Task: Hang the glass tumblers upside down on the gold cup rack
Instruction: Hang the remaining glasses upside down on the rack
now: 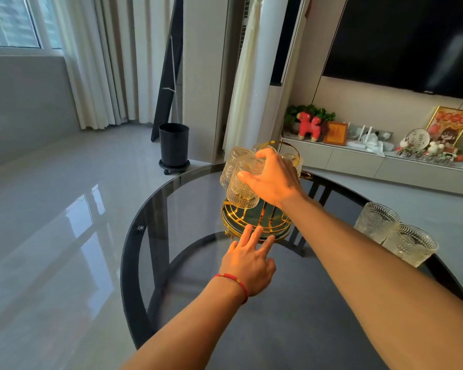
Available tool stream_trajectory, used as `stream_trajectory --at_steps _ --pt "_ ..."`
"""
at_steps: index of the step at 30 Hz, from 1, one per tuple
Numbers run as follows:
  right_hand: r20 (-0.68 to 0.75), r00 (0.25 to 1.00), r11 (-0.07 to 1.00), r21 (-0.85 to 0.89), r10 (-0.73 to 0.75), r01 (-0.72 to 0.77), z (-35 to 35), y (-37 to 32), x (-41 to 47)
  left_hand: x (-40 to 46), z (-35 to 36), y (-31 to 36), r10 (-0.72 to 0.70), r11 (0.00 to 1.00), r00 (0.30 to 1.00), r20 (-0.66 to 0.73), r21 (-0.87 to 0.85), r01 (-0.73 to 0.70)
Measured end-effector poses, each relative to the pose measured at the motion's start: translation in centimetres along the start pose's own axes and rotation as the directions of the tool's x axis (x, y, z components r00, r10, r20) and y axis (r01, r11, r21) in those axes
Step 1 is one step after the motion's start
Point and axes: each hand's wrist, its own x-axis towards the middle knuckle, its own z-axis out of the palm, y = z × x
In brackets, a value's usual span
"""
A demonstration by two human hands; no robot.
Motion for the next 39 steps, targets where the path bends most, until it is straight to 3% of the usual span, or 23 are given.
stream_trajectory --at_steps 10,15,18,22,25,27,30,32,34,36,39 --pt "0.009 0.999 0.988 -0.151 -0.039 0.040 1.5 0.4 -0.9 -0.3 -1.0 0.9 -0.021 0.999 0.999 -0.047 0.047 0.023" --pt "-0.010 0.993 0.985 -0.131 -0.115 0.112 1.0 1.6 -2.6 -0.3 -1.8 2.0 -0.052 0.998 0.991 -0.123 0.015 0.054" --pt "-0.157 0.962 0.974 -0.049 -0.225 0.220 -0.1 3.8 -4.7 0.0 -2.6 2.7 -0.051 0.980 0.971 -0.235 -0.197 0.004" --pt "-0.291 0.934 0.977 -0.008 -0.208 0.215 -1.5 8.9 -8.5 0.3 -4.1 4.6 -0.179 0.818 0.925 -0.335 -0.573 -0.049" --pt "-0.454 0.885 0.990 0.032 -0.109 0.138 -2.9 14.7 -11.3 0.4 -4.4 5.9 -0.131 0.719 0.944 -0.301 -0.685 -0.119" --pt "-0.587 0.809 0.998 0.062 0.031 0.007 -3.9 18.7 -12.6 0.3 -4.3 6.5 -0.041 0.742 0.957 -0.288 -0.649 -0.164" --pt "-0.699 0.648 0.943 0.124 0.303 -0.308 -4.7 23.9 -13.8 0.1 -3.7 7.2 0.032 0.798 0.959 -0.280 -0.571 -0.193" --pt "-0.659 0.615 0.889 0.198 0.433 -0.413 -4.9 26.5 -13.9 -0.1 -3.2 7.7 0.069 0.811 0.962 -0.265 -0.546 -0.209" --pt "-0.497 0.659 0.825 0.305 0.565 -0.476 -4.6 28.3 -13.8 0.0 -2.9 8.0 0.081 0.825 0.968 -0.236 -0.530 -0.198" --pt "-0.342 0.652 0.726 0.456 0.677 -0.514 -4.2 29.4 -13.6 0.1 -2.7 8.1 0.086 0.829 0.976 -0.202 -0.529 -0.182" --pt "-0.334 0.647 0.718 0.461 0.685 -0.522 -4.0 30.3 -13.2 0.1 -2.4 7.9 0.084 0.834 0.980 -0.182 -0.526 -0.169"
